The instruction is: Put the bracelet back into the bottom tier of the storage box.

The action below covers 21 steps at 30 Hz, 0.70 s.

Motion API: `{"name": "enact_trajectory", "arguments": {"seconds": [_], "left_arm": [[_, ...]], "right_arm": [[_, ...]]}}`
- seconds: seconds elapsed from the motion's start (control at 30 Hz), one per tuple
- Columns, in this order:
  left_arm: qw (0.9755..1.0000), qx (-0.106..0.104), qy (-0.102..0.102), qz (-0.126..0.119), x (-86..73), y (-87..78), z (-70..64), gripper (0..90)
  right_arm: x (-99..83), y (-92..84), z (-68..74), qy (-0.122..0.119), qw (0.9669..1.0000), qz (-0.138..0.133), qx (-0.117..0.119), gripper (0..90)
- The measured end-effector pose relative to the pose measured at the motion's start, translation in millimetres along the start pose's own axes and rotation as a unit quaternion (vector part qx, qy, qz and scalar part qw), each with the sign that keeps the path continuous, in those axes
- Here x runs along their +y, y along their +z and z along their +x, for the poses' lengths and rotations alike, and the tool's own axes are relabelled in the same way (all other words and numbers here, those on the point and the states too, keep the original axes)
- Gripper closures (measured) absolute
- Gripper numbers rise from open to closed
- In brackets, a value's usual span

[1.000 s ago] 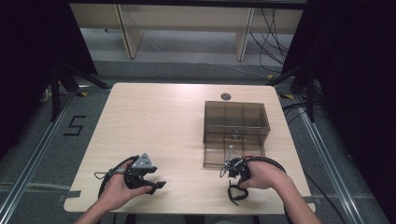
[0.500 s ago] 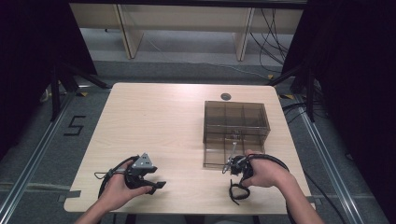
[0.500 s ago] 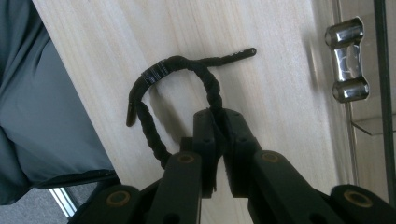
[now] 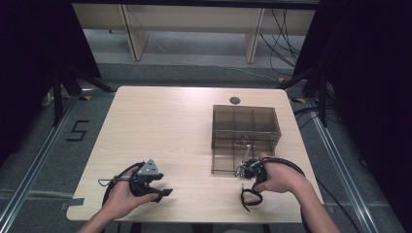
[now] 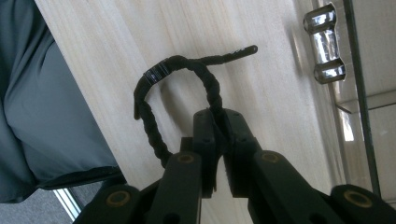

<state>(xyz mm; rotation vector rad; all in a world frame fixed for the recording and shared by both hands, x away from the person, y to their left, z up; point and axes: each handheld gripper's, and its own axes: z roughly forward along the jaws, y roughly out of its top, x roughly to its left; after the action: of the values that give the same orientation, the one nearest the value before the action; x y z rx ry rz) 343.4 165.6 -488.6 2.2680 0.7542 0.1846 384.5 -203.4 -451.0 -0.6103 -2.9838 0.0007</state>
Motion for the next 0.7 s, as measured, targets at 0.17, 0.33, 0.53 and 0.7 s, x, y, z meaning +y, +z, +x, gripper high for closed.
{"name": "enact_trajectory", "arguments": {"seconds": [0.17,0.33,0.53,0.7], "left_arm": [[1.0000,0.000,0.000,-0.001,0.0,0.3,0.2,32.4],[1.0000,-0.002,0.003,-0.001,0.1,0.7,0.4,32.3],[1.0000,-0.002,0.003,0.000,0.2,0.8,0.4,32.3],[1.0000,-0.002,0.003,0.000,0.2,1.1,0.4,32.4]], "right_arm": [[-2.4,-2.1,-3.0,-0.001,1.0000,-0.005,0.002,85.0],[-5.9,-5.2,-6.2,0.002,0.9999,-0.010,0.004,85.0],[-8.8,-8.7,-7.6,0.014,0.9998,-0.011,0.004,85.0],[-12.9,-12.4,-10.7,0.013,0.9996,-0.025,0.006,85.0]]}}
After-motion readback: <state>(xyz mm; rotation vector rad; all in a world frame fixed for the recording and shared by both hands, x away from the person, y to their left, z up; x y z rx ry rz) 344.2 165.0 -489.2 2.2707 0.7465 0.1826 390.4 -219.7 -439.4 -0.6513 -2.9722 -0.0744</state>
